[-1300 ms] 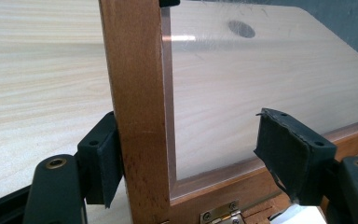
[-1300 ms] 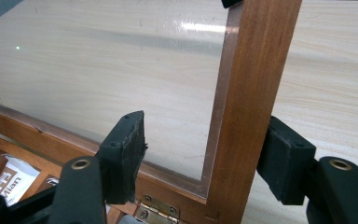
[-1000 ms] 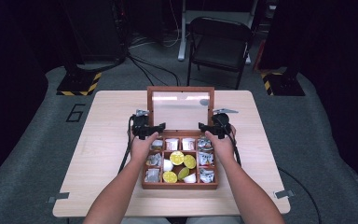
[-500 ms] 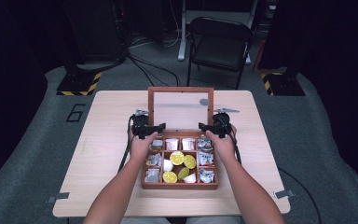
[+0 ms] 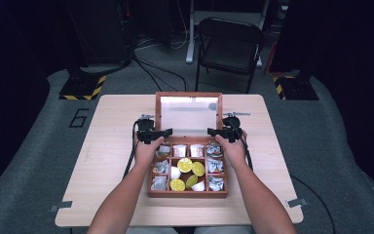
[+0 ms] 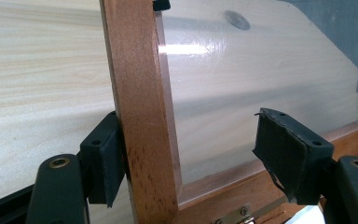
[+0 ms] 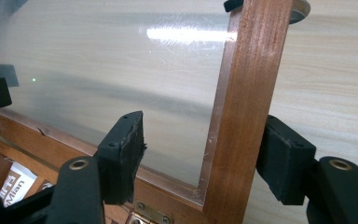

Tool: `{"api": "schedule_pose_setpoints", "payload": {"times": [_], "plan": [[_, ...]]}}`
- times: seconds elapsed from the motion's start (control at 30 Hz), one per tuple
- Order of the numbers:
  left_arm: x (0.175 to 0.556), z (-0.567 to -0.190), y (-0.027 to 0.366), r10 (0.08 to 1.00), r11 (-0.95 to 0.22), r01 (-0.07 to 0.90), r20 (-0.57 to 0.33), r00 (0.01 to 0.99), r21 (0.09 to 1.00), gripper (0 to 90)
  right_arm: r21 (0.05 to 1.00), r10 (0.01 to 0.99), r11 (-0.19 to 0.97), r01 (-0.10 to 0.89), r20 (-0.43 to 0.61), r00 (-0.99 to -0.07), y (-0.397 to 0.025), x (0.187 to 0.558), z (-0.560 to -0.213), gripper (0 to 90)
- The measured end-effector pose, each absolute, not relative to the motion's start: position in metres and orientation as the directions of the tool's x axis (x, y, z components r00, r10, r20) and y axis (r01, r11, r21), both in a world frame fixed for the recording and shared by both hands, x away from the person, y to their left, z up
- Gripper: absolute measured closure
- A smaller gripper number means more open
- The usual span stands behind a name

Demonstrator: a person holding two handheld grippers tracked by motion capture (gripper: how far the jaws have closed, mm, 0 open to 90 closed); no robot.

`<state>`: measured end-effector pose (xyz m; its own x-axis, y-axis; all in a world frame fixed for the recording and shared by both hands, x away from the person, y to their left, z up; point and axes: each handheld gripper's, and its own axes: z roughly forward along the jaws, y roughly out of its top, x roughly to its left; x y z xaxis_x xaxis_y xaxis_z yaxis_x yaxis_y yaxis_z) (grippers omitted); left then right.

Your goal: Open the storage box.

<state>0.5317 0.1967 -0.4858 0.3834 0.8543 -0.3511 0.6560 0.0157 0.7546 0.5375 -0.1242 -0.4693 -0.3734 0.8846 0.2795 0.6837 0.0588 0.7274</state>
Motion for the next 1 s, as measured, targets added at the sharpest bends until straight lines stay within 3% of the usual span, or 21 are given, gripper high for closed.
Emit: {"api": "schedule_pose_setpoints", "payload": {"times": [0.57, 1.0], "plan": [[0.54, -0.483, 0.2, 0.848, -0.018, 0.707, -0.364, 0.386, 0.707, 28.6, 0.706, 0.874, 0.072, 0.704, 0.295, -0.385, -0.126, 0.543, -0.471, 35.9], [0.544, -0.491, 0.201, 0.838, 0.025, 0.74, -0.418, 0.351, 0.672, 27.2, 0.676, 0.868, 0.036, 0.736, 0.344, -0.358, -0.128, 0.548, -0.479, 33.7]]}}
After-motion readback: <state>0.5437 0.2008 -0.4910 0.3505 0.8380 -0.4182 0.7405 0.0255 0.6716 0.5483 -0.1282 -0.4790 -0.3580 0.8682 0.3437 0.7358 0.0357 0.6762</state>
